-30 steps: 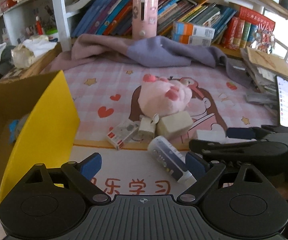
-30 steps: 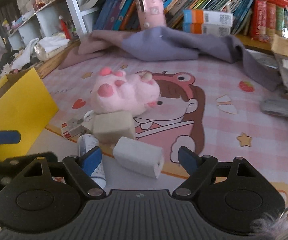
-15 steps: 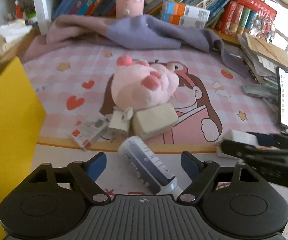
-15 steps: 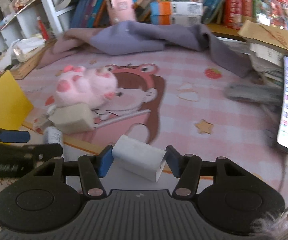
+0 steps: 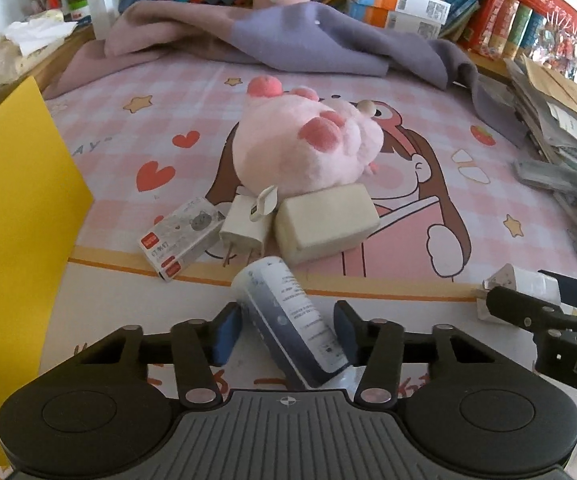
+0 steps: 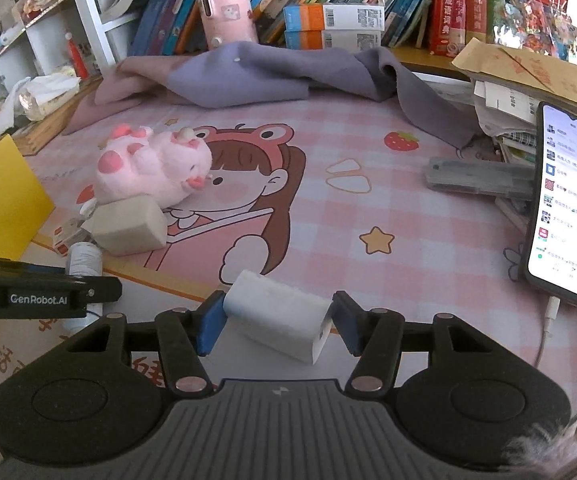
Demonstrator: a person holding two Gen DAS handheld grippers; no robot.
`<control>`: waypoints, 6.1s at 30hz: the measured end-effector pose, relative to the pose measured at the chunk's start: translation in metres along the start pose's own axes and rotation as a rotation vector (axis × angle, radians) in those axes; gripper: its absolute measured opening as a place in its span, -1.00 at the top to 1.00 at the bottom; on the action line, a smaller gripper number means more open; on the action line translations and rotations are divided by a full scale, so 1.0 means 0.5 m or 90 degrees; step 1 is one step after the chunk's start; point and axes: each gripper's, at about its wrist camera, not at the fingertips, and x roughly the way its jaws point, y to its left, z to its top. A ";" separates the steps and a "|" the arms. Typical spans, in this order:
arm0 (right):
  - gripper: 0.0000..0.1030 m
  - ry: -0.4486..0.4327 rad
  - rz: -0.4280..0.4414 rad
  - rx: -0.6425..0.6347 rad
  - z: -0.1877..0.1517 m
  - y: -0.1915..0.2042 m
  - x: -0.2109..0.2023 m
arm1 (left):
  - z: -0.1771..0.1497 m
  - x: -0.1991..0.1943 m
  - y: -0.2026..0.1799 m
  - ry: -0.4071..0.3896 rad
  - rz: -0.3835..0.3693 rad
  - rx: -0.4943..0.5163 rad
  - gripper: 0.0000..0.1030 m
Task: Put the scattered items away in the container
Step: 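Close the left gripper on the white tube while the right holds the block, then carry the white tube and white block together over the yellow box, then open both grippers over the box, dropping the tube and block inside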
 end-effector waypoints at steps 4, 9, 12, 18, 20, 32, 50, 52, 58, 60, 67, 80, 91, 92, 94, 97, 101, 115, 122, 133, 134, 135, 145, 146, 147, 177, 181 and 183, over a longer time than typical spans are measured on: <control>-0.10 0.001 -0.009 0.002 -0.005 -0.002 -0.004 | -0.003 -0.008 0.022 0.002 -0.027 -0.017 0.21; -0.21 0.000 -0.021 0.009 -0.007 -0.004 -0.009 | -0.004 -0.006 0.016 -0.002 -0.014 0.001 0.21; -0.21 0.006 -0.024 0.003 -0.006 -0.002 -0.003 | -0.003 -0.003 0.011 -0.008 -0.006 0.011 0.21; -0.17 0.013 -0.024 -0.009 -0.006 0.006 0.010 | -0.002 -0.001 0.009 -0.010 -0.002 0.014 0.25; -0.10 0.017 -0.025 -0.013 -0.006 0.008 0.015 | -0.002 -0.001 0.010 -0.012 -0.002 0.014 0.28; -0.04 0.010 -0.008 -0.008 -0.009 -0.002 -0.006 | -0.009 -0.033 0.011 -0.011 -0.023 0.049 0.39; -0.04 0.010 0.034 0.000 -0.040 0.019 -0.096 | -0.056 -0.151 0.013 -0.051 -0.067 0.039 0.40; -0.04 0.005 0.037 -0.006 -0.041 0.026 -0.106 | -0.062 -0.164 0.016 -0.055 -0.071 0.033 0.40; -0.04 -0.012 0.038 -0.019 -0.048 0.044 -0.154 | -0.083 -0.216 0.038 -0.061 -0.106 0.004 0.40; -0.04 -0.016 0.038 -0.020 -0.051 0.050 -0.172 | -0.089 -0.230 0.052 -0.057 -0.132 -0.020 0.40; -0.04 -0.031 0.029 -0.025 -0.059 0.086 -0.224 | -0.119 -0.273 0.086 -0.067 -0.194 -0.054 0.40; -0.04 -0.070 -0.039 -0.016 -0.112 0.217 -0.329 | -0.175 -0.346 0.158 -0.107 -0.293 -0.001 0.40; -0.04 -0.059 -0.030 -0.019 -0.180 0.392 -0.359 | -0.284 -0.418 0.327 -0.116 -0.288 -0.048 0.40; -0.04 -0.059 -0.025 -0.024 -0.186 0.411 -0.360 | -0.295 -0.426 0.344 -0.120 -0.284 -0.051 0.40; -0.04 -0.061 -0.016 -0.034 -0.198 0.448 -0.365 | -0.312 -0.441 0.374 -0.127 -0.276 -0.058 0.40; -0.04 -0.062 -0.005 -0.040 -0.216 0.495 -0.369 | -0.336 -0.459 0.413 -0.134 -0.263 -0.069 0.40; -0.04 -0.055 0.012 -0.045 -0.236 0.550 -0.370 | -0.367 -0.486 0.468 -0.142 -0.250 -0.086 0.40; -0.04 -0.056 0.049 -0.128 -0.258 0.694 -0.392 | -0.429 -0.539 0.569 -0.185 -0.235 -0.140 0.40; -0.04 -0.045 0.070 -0.158 -0.264 0.737 -0.387 | -0.445 -0.549 0.600 -0.195 -0.223 -0.155 0.40; -0.04 -0.048 0.107 -0.209 -0.234 0.768 -0.359 | -0.418 -0.533 0.623 -0.196 -0.196 -0.178 0.40; -0.04 -0.047 0.108 -0.212 -0.229 0.768 -0.354 | -0.412 -0.528 0.624 -0.195 -0.195 -0.180 0.40; -0.04 -0.048 0.112 -0.214 -0.221 0.766 -0.347 | -0.405 -0.524 0.624 -0.195 -0.193 -0.182 0.40; -0.04 -0.085 0.150 -0.206 -0.105 0.735 -0.285 | -0.291 -0.495 0.619 -0.227 -0.161 -0.164 0.40; -0.04 -0.091 0.157 -0.204 -0.090 0.732 -0.280 | -0.275 -0.491 0.618 -0.231 -0.158 -0.160 0.40; -0.04 -0.096 0.163 -0.203 -0.076 0.728 -0.275 | -0.261 -0.488 0.615 -0.235 -0.155 -0.156 0.40; -0.04 0.018 0.165 -0.369 0.101 0.804 0.073 | 0.039 -0.212 0.636 -0.089 -0.038 0.036 0.40; -0.04 0.078 0.169 -0.396 0.098 0.822 0.107 | 0.047 -0.173 0.627 -0.047 -0.032 0.079 0.40; -0.05 0.097 0.170 -0.401 0.098 0.827 0.118 | 0.046 -0.160 0.622 -0.033 -0.029 0.097 0.40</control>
